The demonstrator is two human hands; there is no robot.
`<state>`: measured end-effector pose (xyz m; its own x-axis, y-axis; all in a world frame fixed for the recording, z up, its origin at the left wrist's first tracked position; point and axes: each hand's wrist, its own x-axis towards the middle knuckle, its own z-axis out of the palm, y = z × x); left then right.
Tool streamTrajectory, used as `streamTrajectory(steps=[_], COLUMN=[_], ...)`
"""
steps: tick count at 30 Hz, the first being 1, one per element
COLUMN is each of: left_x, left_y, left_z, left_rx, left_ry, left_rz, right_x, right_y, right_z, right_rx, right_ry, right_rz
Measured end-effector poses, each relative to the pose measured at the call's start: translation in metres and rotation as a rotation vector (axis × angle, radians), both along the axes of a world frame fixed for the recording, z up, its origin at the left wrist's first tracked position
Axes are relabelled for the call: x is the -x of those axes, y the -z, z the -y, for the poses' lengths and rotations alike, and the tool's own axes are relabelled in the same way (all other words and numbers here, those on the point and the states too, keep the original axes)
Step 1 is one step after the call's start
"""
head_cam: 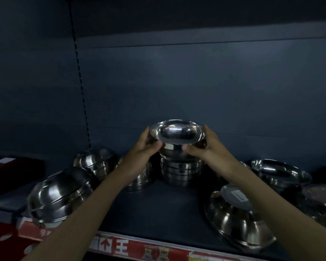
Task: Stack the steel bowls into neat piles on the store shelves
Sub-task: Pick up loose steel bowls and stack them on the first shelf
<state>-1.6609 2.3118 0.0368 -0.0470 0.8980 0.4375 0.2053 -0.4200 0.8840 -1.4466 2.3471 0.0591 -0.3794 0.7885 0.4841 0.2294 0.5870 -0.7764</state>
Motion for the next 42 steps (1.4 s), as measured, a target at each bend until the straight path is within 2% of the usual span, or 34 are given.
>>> streamTrajectory(steps=[7,14,20,29,35,38,40,42], left_x=[-0.001,-0.004,-0.009,-0.013,-0.015,-0.016,-0.019,-0.025], left_y=[0.019,0.029,0.052,0.055,0.051,0.046,0.041,0.038], left_z=[-0.032,-0.048,-0.051,-0.051,-0.049,-0.041,-0.029,-0.014], left_rx=[0.063,0.083,0.081,0.090,0.111,0.126,0.092,0.038], left_ry=[-0.025,-0.045,-0.087,-0.085,-0.112,-0.142,-0.194,-0.223], left_rz=[-0.147,-0.210,-0.186,-0.141,-0.184,-0.236,-0.338,-0.400], right_x=[-0.002,-0.004,-0.005,-0.011,-0.010,-0.011,-0.015,-0.025], right_y=[0.017,0.026,0.036,0.042,0.037,0.033,0.028,0.021], right_z=[-0.040,-0.051,-0.056,-0.062,-0.058,-0.053,-0.040,-0.018], right_rx=[0.094,0.139,0.093,0.096,0.125,0.181,0.122,-0.019], right_ry=[0.012,0.005,0.032,0.034,0.030,0.093,0.160,0.229], right_rz=[0.041,0.096,0.249,0.293,0.322,0.415,0.484,0.424])
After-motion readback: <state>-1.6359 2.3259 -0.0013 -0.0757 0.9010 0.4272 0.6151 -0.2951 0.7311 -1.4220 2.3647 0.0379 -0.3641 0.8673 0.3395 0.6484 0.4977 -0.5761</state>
